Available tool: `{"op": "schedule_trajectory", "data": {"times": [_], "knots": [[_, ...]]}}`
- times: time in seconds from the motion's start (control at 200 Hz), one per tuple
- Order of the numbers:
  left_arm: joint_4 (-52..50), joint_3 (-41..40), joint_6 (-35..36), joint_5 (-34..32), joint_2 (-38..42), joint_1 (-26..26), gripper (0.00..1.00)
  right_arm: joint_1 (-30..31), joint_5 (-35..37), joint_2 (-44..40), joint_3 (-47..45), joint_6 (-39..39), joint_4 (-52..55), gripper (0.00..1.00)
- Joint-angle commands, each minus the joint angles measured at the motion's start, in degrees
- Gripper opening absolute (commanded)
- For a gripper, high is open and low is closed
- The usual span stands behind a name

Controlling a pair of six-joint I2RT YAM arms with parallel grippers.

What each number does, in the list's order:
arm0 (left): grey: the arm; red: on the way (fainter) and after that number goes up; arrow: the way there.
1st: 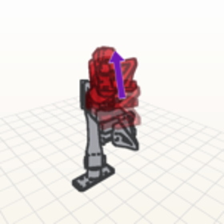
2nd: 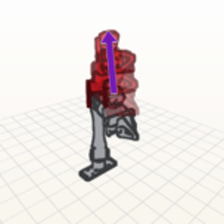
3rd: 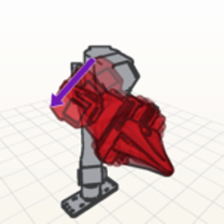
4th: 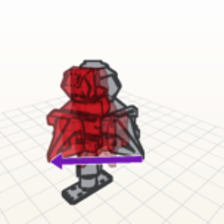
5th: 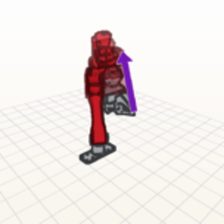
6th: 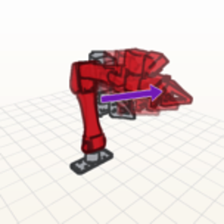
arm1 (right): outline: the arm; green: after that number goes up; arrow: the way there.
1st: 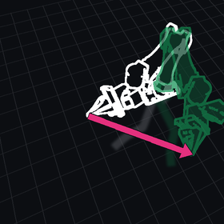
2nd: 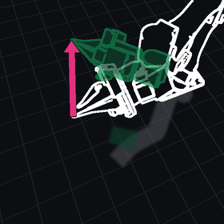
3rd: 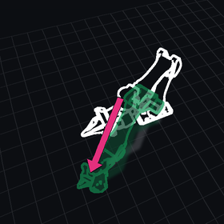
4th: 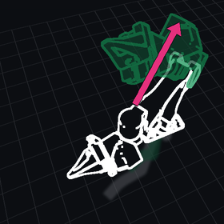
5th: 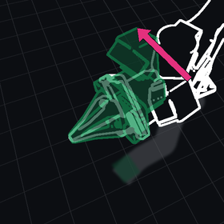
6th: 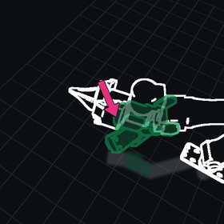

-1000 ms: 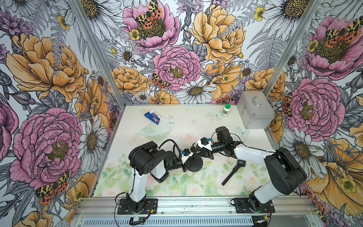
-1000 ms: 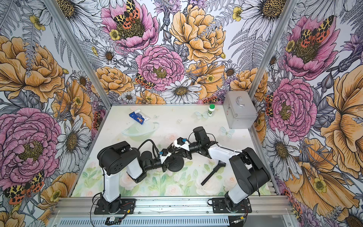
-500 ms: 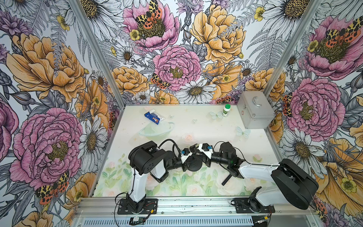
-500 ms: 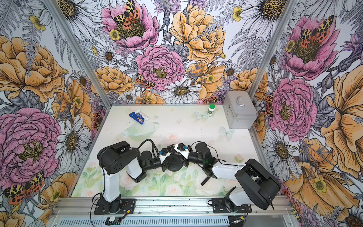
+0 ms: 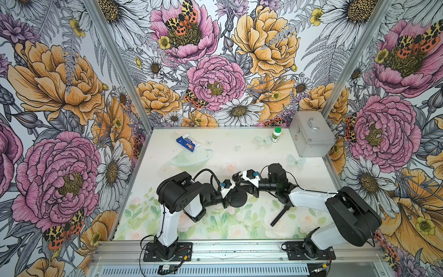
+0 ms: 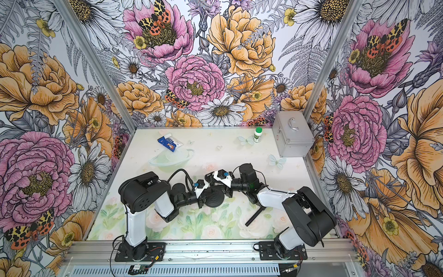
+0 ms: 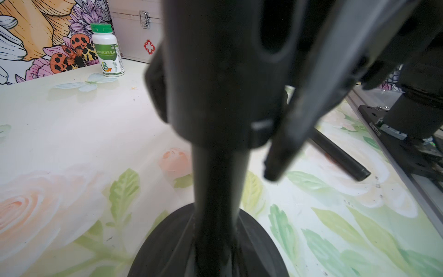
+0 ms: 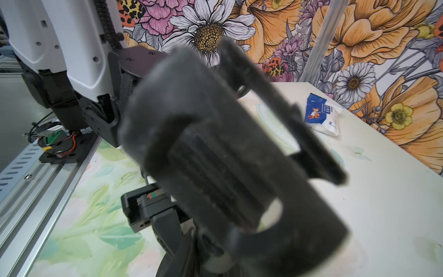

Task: Assemble a microphone stand
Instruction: Hold the microphone stand pole at the microphone stand base, then screw the microphone stand pole into the microphone stand base.

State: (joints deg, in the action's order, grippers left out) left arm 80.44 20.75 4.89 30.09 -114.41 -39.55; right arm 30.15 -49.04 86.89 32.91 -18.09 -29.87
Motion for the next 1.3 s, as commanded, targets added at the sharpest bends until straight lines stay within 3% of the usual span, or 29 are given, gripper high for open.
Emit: {"op": "schedule_trajectory", "data": {"times": [0.0,0.275,0.445,0.801,0.891,0.966,1.091,1.206,1.296], "knots": [[0.45,0.08,0.39,1.73,-0.2,-0.09,0.22,-2.2,-8.84,2.97,2.67,-4.73,5.26,0.3],[0.42,-0.05,1.83,1.76,-0.52,-0.66,0.2,-5.32,-15.01,6.61,9.96,-9.68,16.34,0.34],[0.42,0.26,1.9,2.55,-1.07,-0.52,0.2,-4.26,-20.37,9.41,15.27,-10.8,21.5,0.39],[0.42,0.52,1.98,1.14,-1.95,-0.56,0.22,-3.61,-21.8,8.64,17.21,-12.92,25.3,0.35],[0.49,0.59,1.78,1.5,-1.84,-0.52,0.24,-3.38,-18.53,8.35,17.12,-12.85,25.72,0.28],[0.46,0.13,1.73,0.19,-1.56,-0.59,0.27,-3.01,-13.51,7.51,16.21,-12.9,25.73,0.16],[0.5,0.18,1.13,0.58,-1.78,-0.22,0.29,-2.37,-6.44,5.55,14.1,-9.56,23.95,0.06],[0.42,0.16,1.19,-0.22,-1.8,-0.26,0.29,0.32,5.46,1.16,5.35,2.06,7.31,0.06],[0.44,0.47,0.8,0.08,-2.31,-0.08,0.29,2.33,21.04,-2.54,-3.13,13.88,-7.99,0.06]]}}
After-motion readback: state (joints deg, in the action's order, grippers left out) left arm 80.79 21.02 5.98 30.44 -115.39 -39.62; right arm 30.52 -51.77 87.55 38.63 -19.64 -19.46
